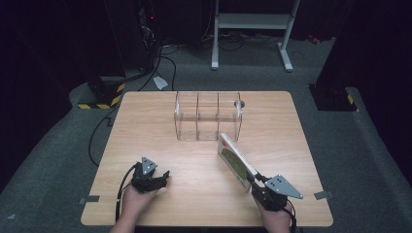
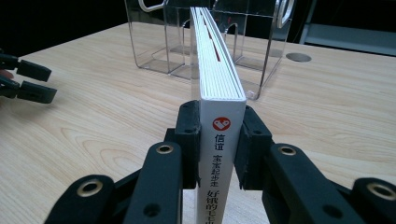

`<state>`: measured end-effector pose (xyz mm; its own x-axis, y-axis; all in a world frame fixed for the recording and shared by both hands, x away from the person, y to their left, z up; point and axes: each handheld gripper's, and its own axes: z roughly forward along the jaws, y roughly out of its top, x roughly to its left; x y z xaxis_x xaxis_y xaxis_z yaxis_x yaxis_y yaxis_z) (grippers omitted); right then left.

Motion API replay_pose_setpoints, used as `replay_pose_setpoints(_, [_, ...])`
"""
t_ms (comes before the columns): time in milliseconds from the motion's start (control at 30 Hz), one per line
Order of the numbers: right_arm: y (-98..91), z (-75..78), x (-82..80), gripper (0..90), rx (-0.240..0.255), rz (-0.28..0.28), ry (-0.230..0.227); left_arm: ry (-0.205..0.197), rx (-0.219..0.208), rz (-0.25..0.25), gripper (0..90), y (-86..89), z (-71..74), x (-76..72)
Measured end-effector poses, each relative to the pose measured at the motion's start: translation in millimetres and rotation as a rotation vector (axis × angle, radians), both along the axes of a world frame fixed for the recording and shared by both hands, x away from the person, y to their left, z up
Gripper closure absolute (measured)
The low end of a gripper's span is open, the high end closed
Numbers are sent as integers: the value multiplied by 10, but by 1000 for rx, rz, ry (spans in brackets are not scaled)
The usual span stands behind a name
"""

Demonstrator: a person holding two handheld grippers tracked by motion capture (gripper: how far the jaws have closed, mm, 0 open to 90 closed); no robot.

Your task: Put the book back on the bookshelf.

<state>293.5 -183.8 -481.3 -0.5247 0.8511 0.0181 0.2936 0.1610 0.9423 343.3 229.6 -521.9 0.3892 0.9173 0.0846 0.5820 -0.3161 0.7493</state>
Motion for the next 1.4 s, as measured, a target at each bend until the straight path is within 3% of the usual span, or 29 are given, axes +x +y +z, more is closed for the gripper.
replay_pose_setpoints(167, [32,8,-14,712,-5,-23,6,18,17,18,255,96,-26,15])
replay_pose_setpoints(267, [48,9,-20,635,1,-25,13,30,-20,40,253,169,-40,7])
replay_pose_setpoints(467, [58,31,-1,582,5,-29,26,33,-63,50,233,203,-67,5])
replay_pose_setpoints(567, [67,30,11,583,7,-21,35,36,-62,46,230,205,-65,2])
replay_pose_setpoints(667, [96,38,44,548,-6,-50,49,37,-66,34,230,196,-65,-5])
replay_pose_setpoints(1200, [165,42,112,612,-12,-43,-12,41,-67,31,240,197,-63,0])
replay_pose_setpoints(1400, [173,43,117,719,-16,-25,-4,41,-65,24,240,194,-63,12])
